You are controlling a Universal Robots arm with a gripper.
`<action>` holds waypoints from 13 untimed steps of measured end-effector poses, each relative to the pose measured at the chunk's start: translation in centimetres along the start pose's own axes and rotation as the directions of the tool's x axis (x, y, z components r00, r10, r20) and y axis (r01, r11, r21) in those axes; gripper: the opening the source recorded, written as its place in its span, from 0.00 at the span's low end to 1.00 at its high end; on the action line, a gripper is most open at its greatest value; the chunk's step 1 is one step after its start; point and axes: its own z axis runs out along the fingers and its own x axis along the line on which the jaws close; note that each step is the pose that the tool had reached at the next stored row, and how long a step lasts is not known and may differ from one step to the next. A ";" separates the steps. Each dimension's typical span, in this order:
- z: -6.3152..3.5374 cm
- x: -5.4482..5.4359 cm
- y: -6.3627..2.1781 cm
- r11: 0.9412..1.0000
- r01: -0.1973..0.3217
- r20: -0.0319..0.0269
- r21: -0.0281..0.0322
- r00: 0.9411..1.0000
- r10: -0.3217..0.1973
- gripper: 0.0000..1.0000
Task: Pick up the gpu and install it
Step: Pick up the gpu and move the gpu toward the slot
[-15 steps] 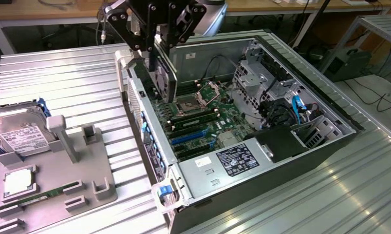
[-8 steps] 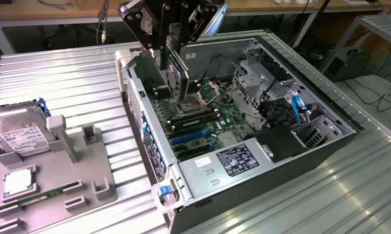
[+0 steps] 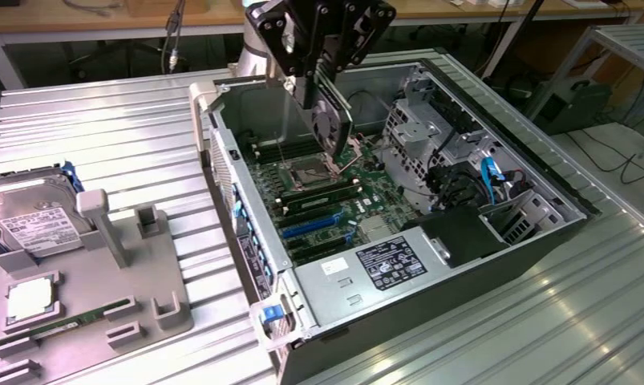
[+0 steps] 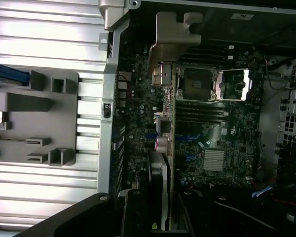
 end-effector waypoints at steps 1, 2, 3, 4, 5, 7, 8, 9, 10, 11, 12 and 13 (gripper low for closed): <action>0.00 -0.2 -0.01 1.000 -0.002 0.000 0.000 1.000 0.002 0.28; 0.01 -0.3 -0.02 1.000 -0.006 0.001 0.000 1.000 0.006 0.28; 0.01 -0.4 -0.03 1.000 -0.009 0.001 0.000 1.000 0.009 0.28; 0.01 -0.5 -0.04 1.000 -0.015 0.001 0.000 1.000 0.015 0.28; 0.01 -0.5 -0.05 1.000 -0.021 0.001 0.000 1.000 0.021 0.28; 0.01 -0.7 -0.05 0.999 -0.035 0.001 0.000 0.999 0.035 0.28; 0.02 -0.8 -0.05 0.999 -0.040 0.001 0.001 0.999 0.040 0.28; 0.02 -0.9 -0.06 0.999 -0.045 0.001 0.001 0.999 0.045 0.28; 0.02 -1.0 -0.07 0.999 -0.049 0.001 0.001 0.999 0.049 0.28; 0.02 -1.1 -0.08 0.999 -0.053 0.001 0.001 0.999 0.053 0.28; 0.03 -1.3 -0.09 0.998 -0.055 0.001 0.001 0.998 0.055 0.28; 0.03 -1.5 -0.11 0.998 -0.057 0.001 0.001 0.998 0.057 0.28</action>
